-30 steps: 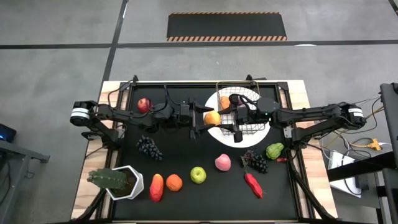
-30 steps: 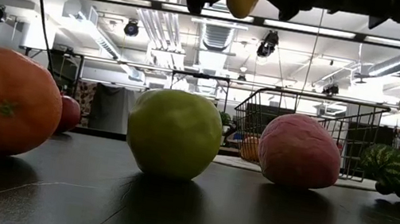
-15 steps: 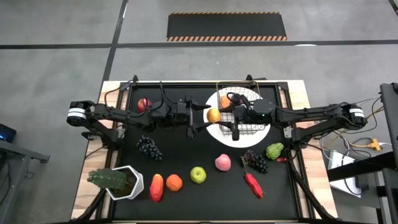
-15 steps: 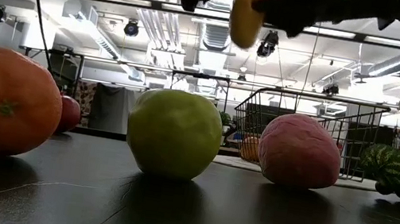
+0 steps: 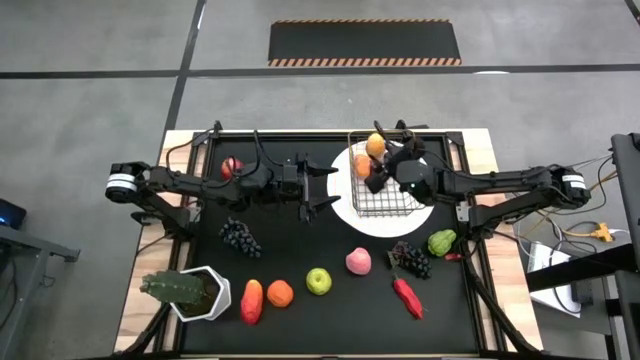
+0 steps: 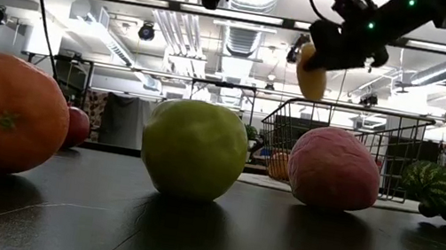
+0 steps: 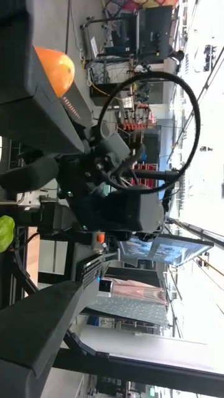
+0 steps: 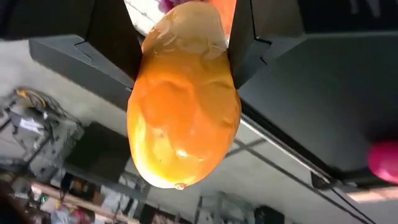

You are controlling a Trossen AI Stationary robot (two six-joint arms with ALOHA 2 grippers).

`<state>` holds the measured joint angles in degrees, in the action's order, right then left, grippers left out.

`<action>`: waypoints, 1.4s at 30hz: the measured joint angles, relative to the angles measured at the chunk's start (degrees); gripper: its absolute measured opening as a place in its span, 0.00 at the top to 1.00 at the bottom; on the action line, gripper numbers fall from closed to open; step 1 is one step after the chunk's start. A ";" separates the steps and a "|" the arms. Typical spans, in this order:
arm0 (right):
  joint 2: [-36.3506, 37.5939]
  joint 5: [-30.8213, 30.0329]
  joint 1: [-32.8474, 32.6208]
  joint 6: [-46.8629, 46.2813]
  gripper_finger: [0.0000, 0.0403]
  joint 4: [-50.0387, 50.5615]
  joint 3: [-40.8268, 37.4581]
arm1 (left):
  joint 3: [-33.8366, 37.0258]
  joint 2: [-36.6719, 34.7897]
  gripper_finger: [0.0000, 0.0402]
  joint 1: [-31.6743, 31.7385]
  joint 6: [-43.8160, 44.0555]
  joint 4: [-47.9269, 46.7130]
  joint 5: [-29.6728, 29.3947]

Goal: Build produce basket
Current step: Put the yellow mango into the wire basket

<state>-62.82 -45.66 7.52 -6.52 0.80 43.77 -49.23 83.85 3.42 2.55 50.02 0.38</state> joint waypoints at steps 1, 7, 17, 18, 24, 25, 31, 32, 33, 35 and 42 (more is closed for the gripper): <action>0.01 -0.11 0.14 -0.48 0.53 0.96 0.00 | 0.00 0.00 0.17 0.01 0.00 0.00 0.00; 0.19 -0.44 0.38 -1.86 0.53 2.77 0.00 | 0.00 0.04 0.17 0.00 0.02 0.00 -0.04; 0.19 -0.45 0.38 -1.90 0.52 2.82 0.00 | 0.00 0.07 0.17 0.00 0.04 0.00 -0.20; 0.19 -0.45 0.38 -1.90 0.52 2.82 0.00 | 0.00 0.09 0.17 0.00 0.04 0.00 -0.37; 0.19 -0.45 0.39 -1.90 0.52 2.87 0.00 | 0.00 0.09 0.17 0.00 0.04 0.00 -0.37; 0.19 -0.45 0.38 -1.91 0.52 2.87 0.00 | 0.00 0.09 0.17 0.00 0.04 0.00 -0.37; 0.19 -0.45 0.38 -3.56 0.52 2.86 -0.02 | 0.02 0.11 0.17 0.00 0.02 0.00 -0.33; 0.19 -0.45 0.38 -4.70 0.52 3.08 -0.02 | 0.02 0.11 0.17 0.00 -0.10 0.00 -0.33; 0.19 -0.44 0.38 -6.14 0.52 3.56 -0.02 | 0.02 0.11 0.17 0.00 -0.28 0.00 -0.33; 0.19 -0.47 0.38 -9.56 0.52 5.19 -0.02 | 0.02 0.09 0.17 0.00 -0.62 0.00 -0.33; 0.14 -2.13 0.39 -18.00 0.52 13.14 -0.02 | 0.04 -0.65 0.17 0.20 -1.86 0.02 -0.50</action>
<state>-62.68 -47.79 7.91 -24.52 13.94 43.75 -49.19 83.20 3.62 0.69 50.04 -0.12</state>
